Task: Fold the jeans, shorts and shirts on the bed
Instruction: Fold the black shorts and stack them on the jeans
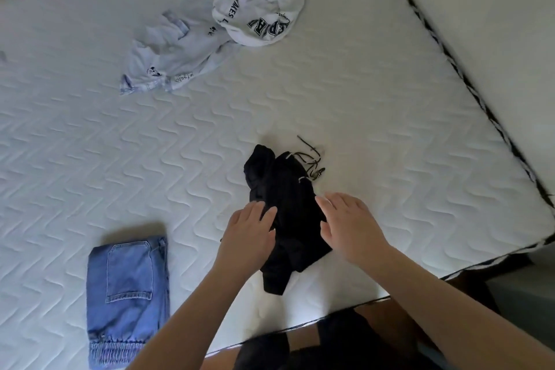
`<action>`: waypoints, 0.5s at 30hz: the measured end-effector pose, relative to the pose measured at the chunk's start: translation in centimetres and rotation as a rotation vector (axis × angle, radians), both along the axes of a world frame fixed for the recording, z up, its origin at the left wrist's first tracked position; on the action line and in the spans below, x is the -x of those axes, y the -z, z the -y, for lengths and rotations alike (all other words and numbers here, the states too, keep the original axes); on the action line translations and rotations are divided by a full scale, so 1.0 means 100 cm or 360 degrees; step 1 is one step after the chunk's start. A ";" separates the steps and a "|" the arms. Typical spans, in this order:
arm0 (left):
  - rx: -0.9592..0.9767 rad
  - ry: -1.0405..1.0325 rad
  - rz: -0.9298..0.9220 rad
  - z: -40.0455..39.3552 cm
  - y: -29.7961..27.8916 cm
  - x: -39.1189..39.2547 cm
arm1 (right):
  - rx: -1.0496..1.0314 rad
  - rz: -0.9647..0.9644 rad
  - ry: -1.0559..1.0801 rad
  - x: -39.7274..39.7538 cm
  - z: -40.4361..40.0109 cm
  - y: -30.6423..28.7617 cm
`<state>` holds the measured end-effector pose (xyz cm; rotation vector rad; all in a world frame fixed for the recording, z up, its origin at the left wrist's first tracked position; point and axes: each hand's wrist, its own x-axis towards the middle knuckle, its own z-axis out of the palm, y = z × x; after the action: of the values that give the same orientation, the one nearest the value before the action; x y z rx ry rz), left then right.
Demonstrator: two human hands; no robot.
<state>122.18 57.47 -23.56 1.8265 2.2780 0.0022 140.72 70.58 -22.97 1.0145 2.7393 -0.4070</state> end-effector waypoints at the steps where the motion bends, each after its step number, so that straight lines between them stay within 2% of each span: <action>1: 0.0029 -0.0022 0.0019 -0.007 0.008 0.000 | 0.0009 0.0006 -0.0021 0.003 -0.011 0.007; 7: 0.0275 -0.0135 0.0107 -0.040 0.075 0.006 | 0.0110 0.0150 -0.0076 0.018 -0.054 0.069; 15: 0.0301 -0.0166 0.0148 -0.084 0.167 0.025 | 0.0305 0.0314 -0.0030 0.038 -0.072 0.174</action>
<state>119.64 65.91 -40.28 1.5797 2.2235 -0.1053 136.90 77.79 -40.35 0.9261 2.4795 -0.5248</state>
